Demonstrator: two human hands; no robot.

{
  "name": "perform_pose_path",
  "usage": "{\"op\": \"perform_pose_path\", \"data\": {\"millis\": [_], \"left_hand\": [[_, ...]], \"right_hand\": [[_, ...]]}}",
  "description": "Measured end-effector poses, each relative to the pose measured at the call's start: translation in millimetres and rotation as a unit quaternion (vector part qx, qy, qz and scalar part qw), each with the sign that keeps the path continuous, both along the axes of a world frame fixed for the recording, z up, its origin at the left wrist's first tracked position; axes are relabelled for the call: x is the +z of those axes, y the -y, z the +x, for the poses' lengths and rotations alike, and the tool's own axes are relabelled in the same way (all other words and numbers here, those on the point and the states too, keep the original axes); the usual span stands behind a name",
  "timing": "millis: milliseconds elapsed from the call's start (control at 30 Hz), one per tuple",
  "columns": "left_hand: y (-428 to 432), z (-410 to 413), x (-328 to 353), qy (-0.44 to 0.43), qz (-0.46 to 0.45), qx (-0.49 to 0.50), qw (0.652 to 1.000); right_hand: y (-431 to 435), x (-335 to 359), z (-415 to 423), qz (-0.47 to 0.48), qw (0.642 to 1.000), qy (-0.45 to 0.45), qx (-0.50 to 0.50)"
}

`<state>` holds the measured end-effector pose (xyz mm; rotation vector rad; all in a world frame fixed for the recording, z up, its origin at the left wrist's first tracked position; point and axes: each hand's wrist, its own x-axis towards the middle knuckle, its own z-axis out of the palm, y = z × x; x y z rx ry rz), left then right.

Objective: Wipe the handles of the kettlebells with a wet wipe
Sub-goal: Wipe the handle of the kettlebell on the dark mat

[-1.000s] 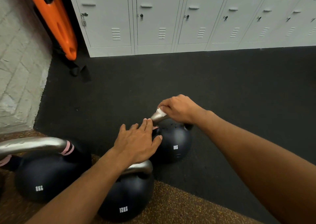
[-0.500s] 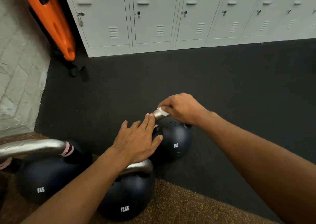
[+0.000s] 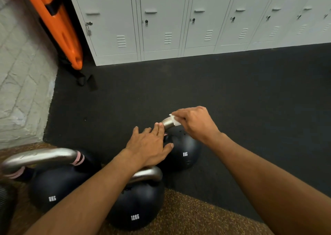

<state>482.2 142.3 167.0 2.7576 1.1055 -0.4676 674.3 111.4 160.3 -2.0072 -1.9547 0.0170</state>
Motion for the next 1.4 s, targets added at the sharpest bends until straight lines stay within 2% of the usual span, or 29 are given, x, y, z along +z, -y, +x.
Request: {"op": "perform_pose_path", "data": {"millis": [67, 200, 333, 533, 700, 900, 1100, 1300, 1400], "left_hand": [[0, 0, 1, -0.004, -0.008, 0.002, 1.0], [-1, -1, 4, 0.004, -0.018, 0.006, 1.0], [-4, -1, 3, 0.018, -0.021, 0.011, 1.0], [-6, -2, 3, 0.027, -0.031, 0.01, 0.999], [-9, -3, 1, 0.034, -0.032, 0.011, 0.999], [-12, -3, 5, 0.039, -0.03, 0.009, 0.999], [-13, -1, 5, 0.045, -0.033, 0.014, 0.998], [-16, 4, 13, 0.045, -0.023, 0.017, 0.999], [-14, 5, 17, 0.044, 0.012, 0.013, 0.999]], "right_hand": [[2, -3, 3, 0.015, 1.0, -0.004, -0.026], [10, -8, -7, 0.033, 0.999, 0.031, 0.016], [12, -9, 7, 0.059, 0.998, -0.006, -0.014], [7, -6, -11, 0.046, 0.997, 0.044, 0.04], [12, -13, 7, 0.066, 0.998, 0.006, 0.0], [3, -12, -14, 0.058, 0.997, 0.018, 0.039], [16, -15, 11, 0.088, 0.996, -0.003, -0.001], [9, -11, 1, 0.095, 0.991, 0.056, 0.071], [10, -13, 6, 0.096, 0.992, 0.048, 0.065]]}}
